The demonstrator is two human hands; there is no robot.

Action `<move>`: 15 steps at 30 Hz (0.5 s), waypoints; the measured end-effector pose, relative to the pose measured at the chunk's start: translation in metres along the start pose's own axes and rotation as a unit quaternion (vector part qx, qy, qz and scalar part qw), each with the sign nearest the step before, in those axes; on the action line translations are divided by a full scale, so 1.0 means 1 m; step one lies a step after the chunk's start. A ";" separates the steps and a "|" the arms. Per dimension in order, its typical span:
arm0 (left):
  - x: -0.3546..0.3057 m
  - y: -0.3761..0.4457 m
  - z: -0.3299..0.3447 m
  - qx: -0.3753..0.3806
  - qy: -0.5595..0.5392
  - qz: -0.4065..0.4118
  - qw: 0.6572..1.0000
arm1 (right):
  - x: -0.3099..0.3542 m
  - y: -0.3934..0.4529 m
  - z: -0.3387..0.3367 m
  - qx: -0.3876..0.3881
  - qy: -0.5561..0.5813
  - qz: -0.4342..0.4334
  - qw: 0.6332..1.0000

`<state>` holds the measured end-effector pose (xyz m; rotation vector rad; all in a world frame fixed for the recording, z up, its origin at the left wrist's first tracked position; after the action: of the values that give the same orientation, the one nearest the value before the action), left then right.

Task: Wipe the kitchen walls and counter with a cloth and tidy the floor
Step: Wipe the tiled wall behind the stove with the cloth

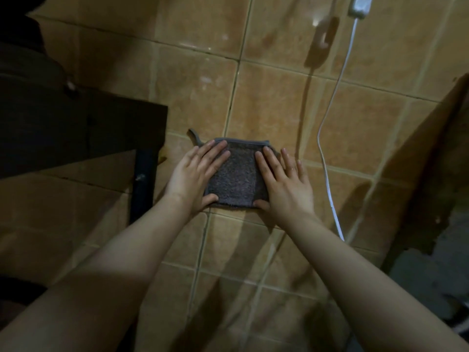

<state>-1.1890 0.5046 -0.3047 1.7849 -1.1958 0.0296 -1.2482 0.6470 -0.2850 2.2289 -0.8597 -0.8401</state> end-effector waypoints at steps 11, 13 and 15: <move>0.003 -0.039 0.035 -0.006 -0.004 -0.036 0.999 | 0.037 -0.015 0.025 0.028 0.009 -0.024 0.999; 0.002 -0.047 0.041 -0.007 -0.008 -0.041 0.999 | 0.044 -0.018 0.030 0.027 0.009 -0.030 0.999; 0.002 -0.053 0.047 -0.005 -0.016 -0.044 0.999 | 0.050 -0.022 0.034 0.020 0.011 -0.033 0.999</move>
<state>-1.1708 0.4737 -0.3655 1.8348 -1.1371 -0.0565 -1.2355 0.6135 -0.3382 2.3075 -0.8032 -0.8347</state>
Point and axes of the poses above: each hand's wrist, its own y-axis towards the middle knuckle, its own z-axis out of the palm, x = y × z, the point moved 8 cm from there along y, towards the middle knuckle, and after that the axes turned 7 degrees about -x, right-handed, at the moved point
